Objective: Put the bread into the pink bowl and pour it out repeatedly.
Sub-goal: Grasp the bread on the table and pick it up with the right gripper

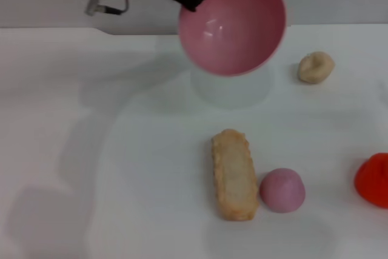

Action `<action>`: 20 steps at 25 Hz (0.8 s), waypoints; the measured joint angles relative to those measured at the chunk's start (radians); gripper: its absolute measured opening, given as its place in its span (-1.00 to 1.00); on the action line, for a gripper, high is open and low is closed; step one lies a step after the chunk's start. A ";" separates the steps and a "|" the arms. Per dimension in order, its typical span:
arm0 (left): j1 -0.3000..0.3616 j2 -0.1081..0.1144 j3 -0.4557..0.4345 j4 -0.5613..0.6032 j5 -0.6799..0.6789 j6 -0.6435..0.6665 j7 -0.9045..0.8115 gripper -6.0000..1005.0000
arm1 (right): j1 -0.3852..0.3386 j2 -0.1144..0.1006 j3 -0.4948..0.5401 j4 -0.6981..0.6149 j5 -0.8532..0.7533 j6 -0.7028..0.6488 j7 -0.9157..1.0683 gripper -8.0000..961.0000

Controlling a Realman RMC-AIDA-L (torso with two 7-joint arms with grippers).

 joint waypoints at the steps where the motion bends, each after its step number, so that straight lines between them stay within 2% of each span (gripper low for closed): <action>1: -0.009 0.007 -0.025 0.001 0.038 0.043 -0.023 -0.90 | 0.010 0.000 0.000 0.004 -0.014 -0.018 0.000 0.45; 3: -0.017 0.015 -0.043 0.002 0.074 0.078 -0.047 -0.90 | 0.036 0.000 0.000 0.013 -0.040 -0.062 0.006 0.45; 5: -0.022 0.033 -0.082 0.005 0.138 0.170 -0.093 -0.90 | 0.061 0.000 0.000 0.017 -0.070 -0.120 0.038 0.45; 10: -0.011 0.058 -0.183 0.010 0.164 0.348 -0.102 -0.90 | 0.136 -0.003 0.000 -0.025 -0.240 -0.323 0.232 0.45; 15: 0.018 0.079 -0.222 0.017 0.168 0.445 -0.116 -0.90 | 0.220 -0.014 0.000 -0.127 -0.551 -0.434 0.557 0.45; 20: 0.042 0.090 -0.231 0.022 0.169 0.467 -0.133 -0.90 | 0.317 -0.019 -0.002 -0.270 -0.940 -0.419 0.994 0.45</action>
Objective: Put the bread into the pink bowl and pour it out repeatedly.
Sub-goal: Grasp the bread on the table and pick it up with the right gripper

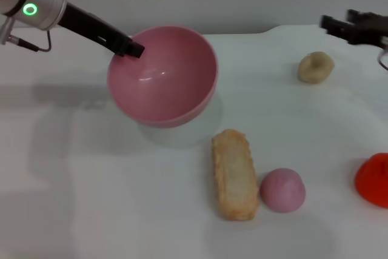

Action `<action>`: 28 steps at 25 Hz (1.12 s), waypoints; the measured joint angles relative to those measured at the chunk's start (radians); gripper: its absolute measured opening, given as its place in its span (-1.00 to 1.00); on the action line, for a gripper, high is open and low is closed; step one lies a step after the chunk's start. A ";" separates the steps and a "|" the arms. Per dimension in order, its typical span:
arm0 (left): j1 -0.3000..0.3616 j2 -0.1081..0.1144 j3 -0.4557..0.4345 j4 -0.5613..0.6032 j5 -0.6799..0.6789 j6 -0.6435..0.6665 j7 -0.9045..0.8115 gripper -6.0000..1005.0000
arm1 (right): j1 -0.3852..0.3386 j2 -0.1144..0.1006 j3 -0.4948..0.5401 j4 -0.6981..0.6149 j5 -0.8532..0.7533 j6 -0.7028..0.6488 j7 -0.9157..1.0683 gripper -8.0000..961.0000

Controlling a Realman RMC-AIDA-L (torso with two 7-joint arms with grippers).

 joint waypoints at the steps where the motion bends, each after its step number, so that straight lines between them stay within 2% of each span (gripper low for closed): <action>1: 0.002 0.000 0.000 0.000 0.000 0.000 0.000 -0.90 | 0.024 0.000 -0.003 -0.036 -0.099 0.019 0.101 0.45; 4: 0.004 0.001 0.000 0.000 0.000 0.001 0.000 -0.90 | 0.100 0.002 -0.011 -0.122 -0.371 0.130 0.354 0.45; 7: 0.004 0.001 0.002 0.000 0.000 0.001 0.000 -0.90 | 0.161 0.004 -0.014 -0.166 -0.494 0.289 0.447 0.45; 10: 0.004 0.000 0.002 0.000 0.001 0.002 0.001 -0.90 | 0.216 -0.002 -0.042 -0.189 -0.525 0.451 0.485 0.44; 19: 0.010 0.000 0.005 -0.001 0.001 0.005 0.006 -0.90 | 0.349 -0.011 -0.129 -0.206 -0.604 0.798 0.626 0.44; 24: 0.043 -0.009 0.000 -0.008 -0.003 -0.006 0.010 -0.90 | 0.361 -0.018 -0.204 -0.203 -0.605 0.844 0.705 0.44; 28: 0.054 -0.012 0.004 -0.007 -0.004 -0.003 0.011 -0.90 | 0.357 0.004 -0.210 -0.190 -0.599 0.832 0.740 0.44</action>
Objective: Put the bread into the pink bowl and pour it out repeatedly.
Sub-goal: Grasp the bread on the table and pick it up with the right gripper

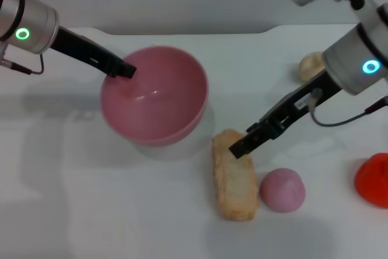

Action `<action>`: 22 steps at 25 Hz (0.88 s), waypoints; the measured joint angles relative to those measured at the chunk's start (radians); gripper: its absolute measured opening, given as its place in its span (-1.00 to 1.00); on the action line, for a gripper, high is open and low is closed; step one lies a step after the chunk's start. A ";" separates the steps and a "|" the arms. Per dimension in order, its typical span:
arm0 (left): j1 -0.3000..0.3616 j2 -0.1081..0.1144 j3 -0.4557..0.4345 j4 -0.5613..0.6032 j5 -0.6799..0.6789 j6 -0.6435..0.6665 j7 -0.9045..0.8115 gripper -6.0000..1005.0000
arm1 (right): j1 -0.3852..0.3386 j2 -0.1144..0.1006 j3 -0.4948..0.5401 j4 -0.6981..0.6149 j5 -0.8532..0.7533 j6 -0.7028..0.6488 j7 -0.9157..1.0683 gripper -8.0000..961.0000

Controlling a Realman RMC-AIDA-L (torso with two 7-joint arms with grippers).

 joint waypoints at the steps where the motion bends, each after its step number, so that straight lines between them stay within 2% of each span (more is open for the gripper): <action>1: 0.004 0.002 0.003 0.003 0.003 0.006 0.000 -0.90 | -0.001 0.007 0.001 0.004 0.003 -0.007 0.005 0.44; 4: 0.007 0.009 0.004 0.005 0.004 0.017 0.000 -0.90 | 0.006 0.019 -0.013 0.048 0.023 -0.046 0.013 0.44; 12: 0.021 0.016 0.008 0.018 0.011 0.060 0.042 -0.90 | 0.024 0.021 -0.064 0.205 0.081 -0.191 0.005 0.44; 22: 0.023 0.017 0.009 0.018 0.016 0.062 0.065 -0.90 | 0.022 0.021 -0.074 0.294 0.083 -0.234 0.004 0.44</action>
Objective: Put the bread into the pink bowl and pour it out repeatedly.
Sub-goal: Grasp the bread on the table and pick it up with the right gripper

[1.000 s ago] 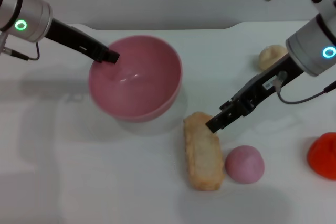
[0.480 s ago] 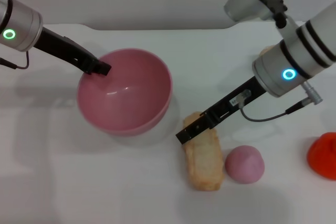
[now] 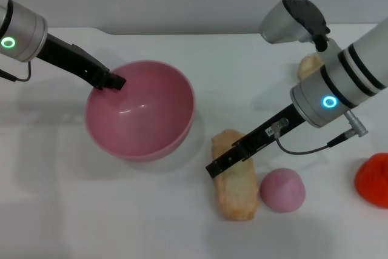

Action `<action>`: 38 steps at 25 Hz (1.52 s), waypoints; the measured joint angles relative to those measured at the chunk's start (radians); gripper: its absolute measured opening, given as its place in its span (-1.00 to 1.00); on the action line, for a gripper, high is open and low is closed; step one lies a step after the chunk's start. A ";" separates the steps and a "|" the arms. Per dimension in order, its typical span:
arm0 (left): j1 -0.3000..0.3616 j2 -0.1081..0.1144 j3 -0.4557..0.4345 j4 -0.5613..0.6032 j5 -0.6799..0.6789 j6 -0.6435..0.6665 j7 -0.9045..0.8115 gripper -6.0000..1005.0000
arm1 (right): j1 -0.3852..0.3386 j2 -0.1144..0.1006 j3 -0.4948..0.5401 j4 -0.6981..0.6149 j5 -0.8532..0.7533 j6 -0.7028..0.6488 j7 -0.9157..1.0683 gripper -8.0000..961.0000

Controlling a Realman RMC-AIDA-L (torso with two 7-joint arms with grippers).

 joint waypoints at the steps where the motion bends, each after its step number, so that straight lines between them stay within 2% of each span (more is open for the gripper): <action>1: 0.000 0.000 0.000 0.000 0.000 0.000 0.000 -0.90 | -0.002 0.000 0.000 0.003 0.000 -0.004 0.000 0.44; 9: 0.007 -0.003 0.009 -0.003 0.000 -0.003 0.003 -0.90 | -0.005 0.001 -0.011 0.063 -0.011 -0.039 0.001 0.44; 22: 0.012 -0.009 0.029 -0.005 -0.001 -0.006 0.003 -0.90 | -0.030 -0.002 -0.029 0.076 -0.060 -0.098 0.006 0.44; 33: 0.015 -0.014 0.039 -0.007 -0.001 -0.013 0.003 -0.90 | -0.045 -0.002 -0.052 0.077 -0.064 -0.127 0.003 0.43; 38: 0.018 -0.017 0.038 -0.007 -0.001 -0.016 0.003 -0.90 | -0.076 -0.001 -0.052 0.040 -0.059 -0.130 -0.030 0.43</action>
